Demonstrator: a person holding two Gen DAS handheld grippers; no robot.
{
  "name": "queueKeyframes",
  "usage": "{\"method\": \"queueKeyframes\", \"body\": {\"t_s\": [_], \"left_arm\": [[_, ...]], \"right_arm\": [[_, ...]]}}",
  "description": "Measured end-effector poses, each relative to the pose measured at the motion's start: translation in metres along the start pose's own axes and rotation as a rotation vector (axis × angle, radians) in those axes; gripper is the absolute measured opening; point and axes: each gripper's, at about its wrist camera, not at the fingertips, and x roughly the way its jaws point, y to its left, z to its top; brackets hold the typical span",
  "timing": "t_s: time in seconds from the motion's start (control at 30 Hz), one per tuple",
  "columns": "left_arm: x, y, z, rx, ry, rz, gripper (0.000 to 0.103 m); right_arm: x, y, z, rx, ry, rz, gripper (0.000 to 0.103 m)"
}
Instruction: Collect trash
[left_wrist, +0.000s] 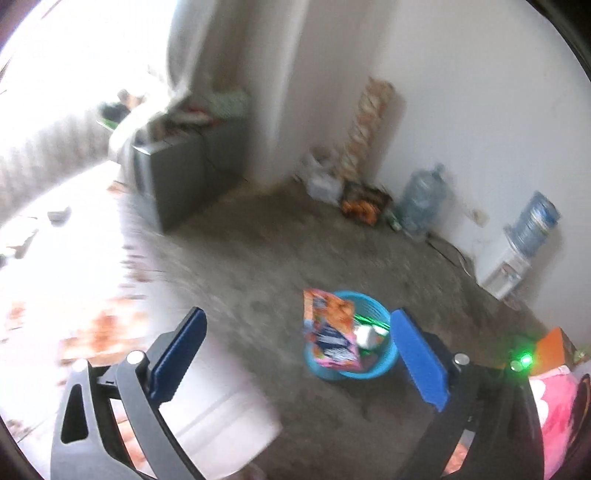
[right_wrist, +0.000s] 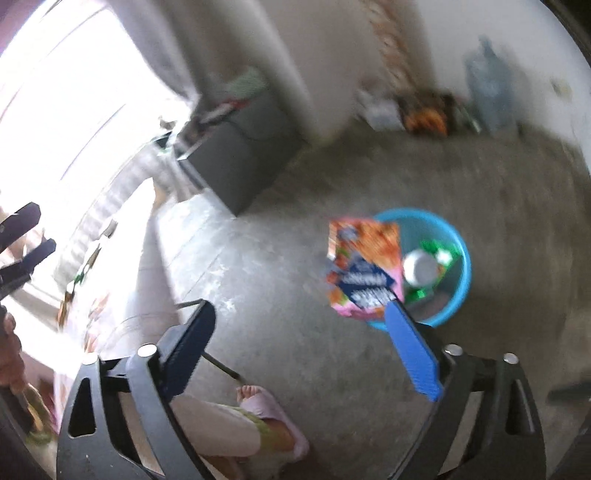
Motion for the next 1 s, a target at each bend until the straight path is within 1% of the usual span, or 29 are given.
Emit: {"method": "queueKeyframes", "body": {"t_s": [0.03, 0.07, 0.13, 0.17, 0.3, 0.4, 0.47, 0.53, 0.63, 0.7, 0.77, 0.87, 1.0], "left_arm": [[-0.015, 0.009, -0.005, -0.006, -0.023, 0.035, 0.097], [-0.034, 0.020, -0.011, -0.016, -0.042, 0.075, 0.097], [-0.056, 0.038, -0.024, -0.042, -0.059, 0.116, 0.097], [-0.071, 0.048, -0.033, -0.069, -0.067, 0.154, 0.097], [-0.108, 0.073, -0.065, -0.173, -0.097, 0.320, 0.097], [-0.123, 0.086, -0.089, -0.229, -0.090, 0.411, 0.097], [-0.129, 0.094, -0.106, -0.269, -0.066, 0.455, 0.097], [-0.132, 0.098, -0.121, -0.297, -0.047, 0.495, 0.097], [-0.133, 0.107, -0.138, -0.335, -0.028, 0.518, 0.097], [-0.135, 0.112, -0.148, -0.347, -0.007, 0.541, 0.097], [-0.132, 0.117, -0.156, -0.370, 0.032, 0.573, 0.097], [-0.130, 0.122, -0.164, -0.401, 0.064, 0.570, 0.097], [-0.128, 0.125, -0.170, -0.408, 0.088, 0.562, 0.097]], "right_arm": [[-0.005, 0.011, 0.000, -0.034, -0.013, -0.003, 0.095], [-0.012, 0.027, -0.001, -0.080, -0.032, -0.008, 0.095], [-0.019, 0.049, -0.003, -0.143, -0.052, -0.019, 0.095], [-0.023, 0.060, -0.004, -0.172, -0.062, -0.020, 0.095], [-0.036, 0.110, -0.018, -0.303, -0.098, -0.013, 0.095], [-0.043, 0.140, -0.033, -0.411, -0.114, -0.042, 0.095], [-0.044, 0.152, -0.043, -0.476, -0.113, -0.046, 0.095], [-0.044, 0.164, -0.054, -0.528, -0.103, -0.075, 0.095], [-0.043, 0.178, -0.067, -0.570, -0.092, -0.098, 0.095], [-0.039, 0.183, -0.073, -0.585, -0.064, -0.107, 0.095], [-0.038, 0.186, -0.078, -0.583, -0.044, -0.109, 0.095], [-0.037, 0.191, -0.080, -0.562, -0.013, -0.103, 0.095], [-0.031, 0.191, -0.081, -0.535, 0.024, -0.140, 0.095]]}}
